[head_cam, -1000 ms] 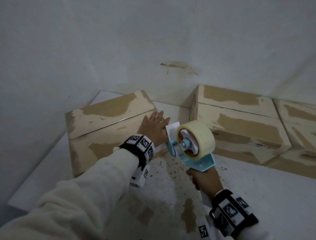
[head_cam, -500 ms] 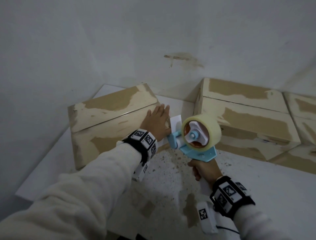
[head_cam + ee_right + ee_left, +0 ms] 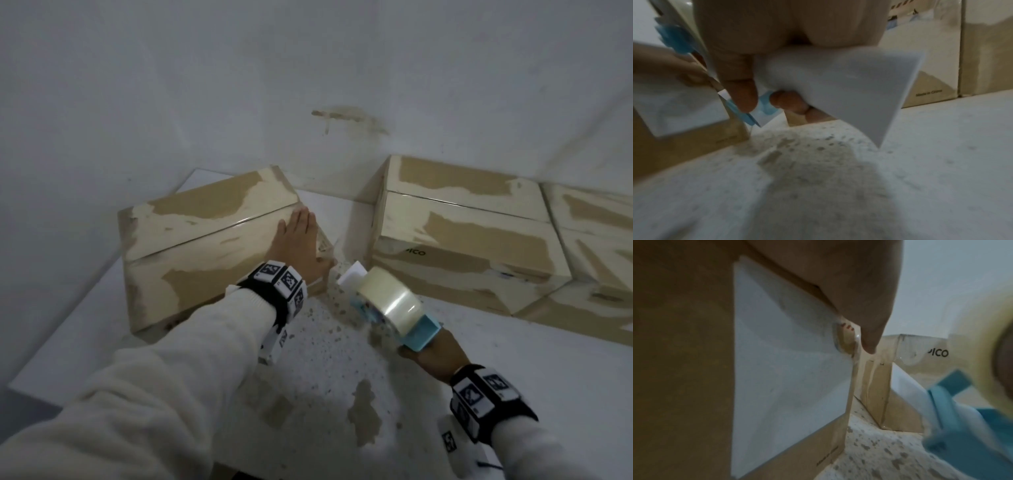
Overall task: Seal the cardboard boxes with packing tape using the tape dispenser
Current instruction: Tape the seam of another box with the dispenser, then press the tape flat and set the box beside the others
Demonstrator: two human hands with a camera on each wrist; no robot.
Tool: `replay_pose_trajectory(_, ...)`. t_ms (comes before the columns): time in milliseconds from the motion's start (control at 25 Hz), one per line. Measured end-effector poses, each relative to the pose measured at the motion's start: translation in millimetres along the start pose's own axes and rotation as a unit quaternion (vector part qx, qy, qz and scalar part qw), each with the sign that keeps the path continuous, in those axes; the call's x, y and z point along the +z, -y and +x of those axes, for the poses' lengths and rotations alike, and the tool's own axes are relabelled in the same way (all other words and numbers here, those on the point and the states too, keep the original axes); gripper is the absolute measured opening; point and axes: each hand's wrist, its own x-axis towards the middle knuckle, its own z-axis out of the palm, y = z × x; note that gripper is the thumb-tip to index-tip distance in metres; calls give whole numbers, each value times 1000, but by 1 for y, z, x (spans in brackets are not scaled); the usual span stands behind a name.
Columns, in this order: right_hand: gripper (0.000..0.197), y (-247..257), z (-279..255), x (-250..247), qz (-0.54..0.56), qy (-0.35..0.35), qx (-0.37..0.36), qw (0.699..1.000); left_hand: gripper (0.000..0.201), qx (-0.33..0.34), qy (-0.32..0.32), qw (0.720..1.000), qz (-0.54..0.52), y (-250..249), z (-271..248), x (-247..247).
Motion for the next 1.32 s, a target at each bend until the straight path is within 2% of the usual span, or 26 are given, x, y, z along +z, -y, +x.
replay_pose_trajectory(80, 44, -14, 3, -8, -150, 63, -25, 986, 94, 3, -9, 1000, -9, -1, 0, 0)
replay_pose_trajectory(160, 46, -20, 6, -10, -245, 103, -62, 962, 94, 1, -16, 1000, -10, -2, 0, -1)
replay_pose_trajectory(320, 52, -24, 16, -7, -357, 128, -97, 920, 96, 31, -7, 999, -10, -7, -1, -2)
replay_pose_trajectory(480, 52, -22, 24, 0, -376, 118, -108, 912, 96, 80, 2, 997, -5, -15, -4, -1)
replay_pose_trajectory(640, 52, -17, 33, 3, -385, 69, -137, 910, 98, 87, -4, 996, 0, -17, -4, -2)
replay_pose_trajectory(840, 55, -13, 31, 2, -389, 88, -133, 907, 100, 97, 6, 995, 17, -15, -4, 0)
replay_pose_trajectory(920, 59, -14, 28, 0, -369, 83, -131, 916, 102, 108, 12, 993, 35, -12, -2, 0)
replay_pose_trajectory(1000, 65, -5, 27, -3, -314, 53, -143, 937, 110, 121, 20, 992, 41, -10, -3, -1)
replay_pose_trajectory(1120, 54, 32, 28, -4, -180, -68, -228, 955, 116, 95, -21, 995, 10, -2, -15, -6)
replay_pose_trajectory(1240, 38, 92, 28, 3, -98, -182, -323, 923, 102, 26, -93, 992, -85, 29, -35, -13)
replay_pose_trajectory(1320, 31, 129, 29, 11, -80, -227, -363, 900, 96, 0, -163, 976, -147, 63, -51, -13)
